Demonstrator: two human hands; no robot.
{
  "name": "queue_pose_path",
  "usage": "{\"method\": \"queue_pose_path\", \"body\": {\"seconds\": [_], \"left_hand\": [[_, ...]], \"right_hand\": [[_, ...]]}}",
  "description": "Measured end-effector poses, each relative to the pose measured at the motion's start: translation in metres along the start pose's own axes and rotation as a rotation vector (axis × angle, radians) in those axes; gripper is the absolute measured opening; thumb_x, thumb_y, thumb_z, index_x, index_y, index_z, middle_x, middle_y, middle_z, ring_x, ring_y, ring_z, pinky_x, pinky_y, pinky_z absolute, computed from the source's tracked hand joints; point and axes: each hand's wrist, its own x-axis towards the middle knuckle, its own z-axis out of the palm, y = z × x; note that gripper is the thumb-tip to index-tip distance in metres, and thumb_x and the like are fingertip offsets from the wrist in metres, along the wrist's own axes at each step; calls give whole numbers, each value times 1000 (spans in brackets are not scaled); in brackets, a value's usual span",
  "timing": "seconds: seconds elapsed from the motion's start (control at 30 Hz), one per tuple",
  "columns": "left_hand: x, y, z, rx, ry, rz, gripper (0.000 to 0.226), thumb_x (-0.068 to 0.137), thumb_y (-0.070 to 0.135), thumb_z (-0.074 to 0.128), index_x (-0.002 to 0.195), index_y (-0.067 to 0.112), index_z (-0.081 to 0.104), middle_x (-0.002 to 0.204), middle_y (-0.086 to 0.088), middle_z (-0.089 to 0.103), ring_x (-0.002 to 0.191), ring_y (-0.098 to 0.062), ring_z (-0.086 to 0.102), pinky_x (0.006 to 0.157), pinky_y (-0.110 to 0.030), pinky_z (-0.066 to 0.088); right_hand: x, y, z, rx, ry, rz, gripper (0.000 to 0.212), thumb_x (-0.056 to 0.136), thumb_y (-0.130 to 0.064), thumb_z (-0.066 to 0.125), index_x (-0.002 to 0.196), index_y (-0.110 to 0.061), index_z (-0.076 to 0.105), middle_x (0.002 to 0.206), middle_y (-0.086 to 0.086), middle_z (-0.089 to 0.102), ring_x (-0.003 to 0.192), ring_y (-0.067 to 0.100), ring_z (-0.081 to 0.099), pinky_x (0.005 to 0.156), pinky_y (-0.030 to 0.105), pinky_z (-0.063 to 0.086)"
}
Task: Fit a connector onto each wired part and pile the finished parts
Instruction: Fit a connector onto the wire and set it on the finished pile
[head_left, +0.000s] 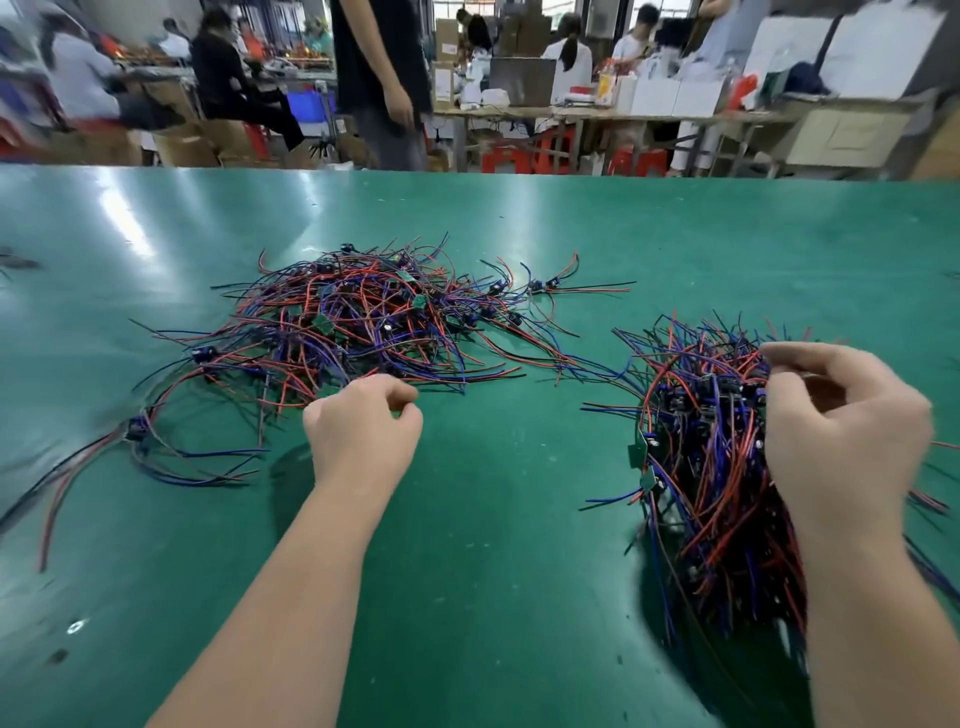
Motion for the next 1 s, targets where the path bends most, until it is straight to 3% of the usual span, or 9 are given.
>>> {"method": "queue_pose_path", "body": {"seconds": [0.1, 0.23, 0.37, 0.5, 0.57, 0.67, 0.8, 0.9, 1.0], "left_hand": [[-9, 11, -5, -224, 178, 157, 16, 84, 15, 65, 94, 23, 75, 82, 5, 73, 71, -16, 63, 88, -30, 46], [-20, 28, -16, -674, 307, 269, 18, 87, 11, 67, 100, 23, 70, 84, 9, 72, 74, -7, 67, 73, -20, 52], [-23, 44, -28, -1309, -27, 77, 19, 80, 4, 70, 94, 17, 68, 74, 3, 71, 71, -16, 71, 70, -23, 55], [-27, 47, -30, -1650, -443, -74, 19, 62, 7, 78, 79, 17, 76, 72, -3, 71, 67, -13, 70, 66, -22, 55], [-31, 48, -27, -1663, -559, -65, 22, 57, 15, 85, 77, 19, 77, 73, -4, 72, 67, -13, 70, 69, -24, 56], [-36, 51, -24, -1639, -695, -16, 38, 45, 30, 94, 78, 23, 76, 74, -2, 74, 70, -12, 71, 74, -24, 55], [-39, 53, -21, -1610, -742, -20, 32, 66, 33, 84, 95, 25, 74, 94, 0, 74, 87, -12, 69, 78, -24, 54], [-41, 51, -15, -1169, -553, 127, 48, 71, 30, 74, 117, 31, 59, 115, 7, 67, 101, -6, 63, 82, -22, 50], [-50, 49, -6, -731, -504, 376, 66, 66, 47, 76, 125, 37, 51, 114, 12, 66, 102, -1, 63, 90, -20, 48]], "right_hand": [[-9, -7, 3, 88, 15, -213, 23, 78, -5, 55, 85, -22, 68, 77, -5, 61, 73, -4, 55, 68, 12, 41], [-26, -18, 14, 187, -177, -316, 23, 76, 4, 55, 81, -13, 70, 76, -2, 62, 73, 12, 61, 68, 22, 46], [-43, -29, 24, 343, -506, -139, 25, 78, -2, 56, 84, -21, 70, 77, -4, 67, 64, 12, 66, 59, 19, 48], [-47, -25, 34, 315, -847, 25, 56, 83, -11, 72, 118, -50, 52, 104, -9, 63, 79, 14, 66, 71, 31, 56], [-49, -23, 36, 259, -968, 22, 66, 78, -18, 77, 121, -57, 44, 113, -10, 55, 83, 10, 64, 73, 29, 56], [-54, -24, 39, 451, -964, 116, 39, 80, -11, 74, 110, -33, 63, 94, -7, 60, 71, 3, 60, 64, 19, 50], [-54, -29, 41, 632, -902, 262, 23, 85, -1, 65, 100, -18, 66, 79, 0, 70, 78, 23, 71, 66, 29, 56], [-52, -32, 41, 815, -826, 445, 22, 77, -10, 67, 99, -12, 64, 76, 2, 69, 72, 19, 70, 61, 22, 53], [-51, -32, 40, 959, -789, 533, 32, 70, -14, 66, 101, -6, 65, 83, 11, 68, 75, 25, 69, 62, 24, 55]]}}
